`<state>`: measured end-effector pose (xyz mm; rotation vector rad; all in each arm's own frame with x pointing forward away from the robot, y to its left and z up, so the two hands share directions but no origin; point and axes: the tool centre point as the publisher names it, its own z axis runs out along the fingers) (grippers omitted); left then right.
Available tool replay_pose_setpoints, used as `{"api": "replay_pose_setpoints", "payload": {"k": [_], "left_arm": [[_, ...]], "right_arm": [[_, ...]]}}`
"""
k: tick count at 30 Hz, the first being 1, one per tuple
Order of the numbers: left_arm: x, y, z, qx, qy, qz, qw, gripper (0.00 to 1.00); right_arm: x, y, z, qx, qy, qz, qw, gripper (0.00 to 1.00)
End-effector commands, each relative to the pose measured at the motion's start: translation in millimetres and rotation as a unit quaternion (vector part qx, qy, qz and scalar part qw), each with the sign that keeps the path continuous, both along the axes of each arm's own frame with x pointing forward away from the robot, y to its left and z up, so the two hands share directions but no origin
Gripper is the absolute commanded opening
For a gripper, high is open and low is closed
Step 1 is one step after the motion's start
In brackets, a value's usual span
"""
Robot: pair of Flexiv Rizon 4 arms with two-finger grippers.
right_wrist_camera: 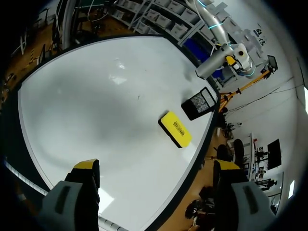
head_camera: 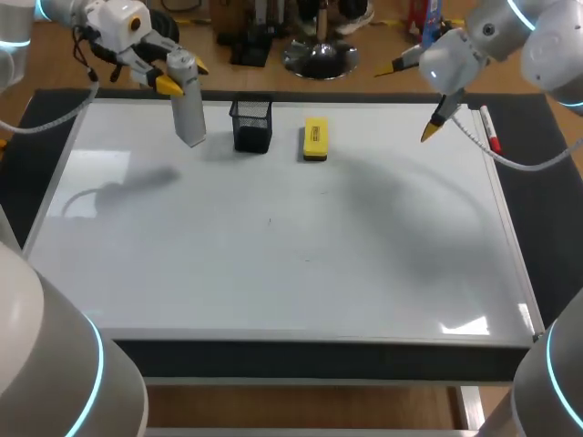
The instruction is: Pick up the inspection probe, press it on each red-marked spot on the whiteboard one by one, put down the probe, pick up the eraser, and wipe off all the red marks.
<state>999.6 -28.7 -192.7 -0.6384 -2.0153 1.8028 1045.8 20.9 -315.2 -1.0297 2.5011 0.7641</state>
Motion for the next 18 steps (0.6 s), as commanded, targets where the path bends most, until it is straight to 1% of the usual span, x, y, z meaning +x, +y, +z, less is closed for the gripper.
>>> {"api": "replay_pose_setpoints", "payload": {"k": [1, 6, 10, 14, 18], "left_arm": [[15.7, -4, 14.3, 0.015, 0.007, -0.056, 0.998, 0.0], [28.4, -16, 25.6, 0.02, 0.012, -0.04, 0.999, 0.0], [40.4, -21, 30.1, 0.018, 0.019, -0.013, 1.0, 0.0], [52.9, -26, 33.4, 0.009, 0.022, 0.015, 1.0, 0.0], [63.7, -34, 37.0, 0.003, 0.02, 0.025, 0.999, 0.0]], "right_arm": [[0.0, 0, 0, -0.002, 0.0, 0.001, 1.0, 1.0], [0.0, 0, 0, -0.002, 0.0, 0.001, 1.0, 1.0], [0.0, 0, 0, -0.002, 0.0, 0.001, 1.0, 1.0], [0.0, 0, 0, -0.002, 0.0, 0.001, 1.0, 1.0], [0.0, 0, 0, -0.002, 0.0, 0.001, 1.0, 1.0]]}}
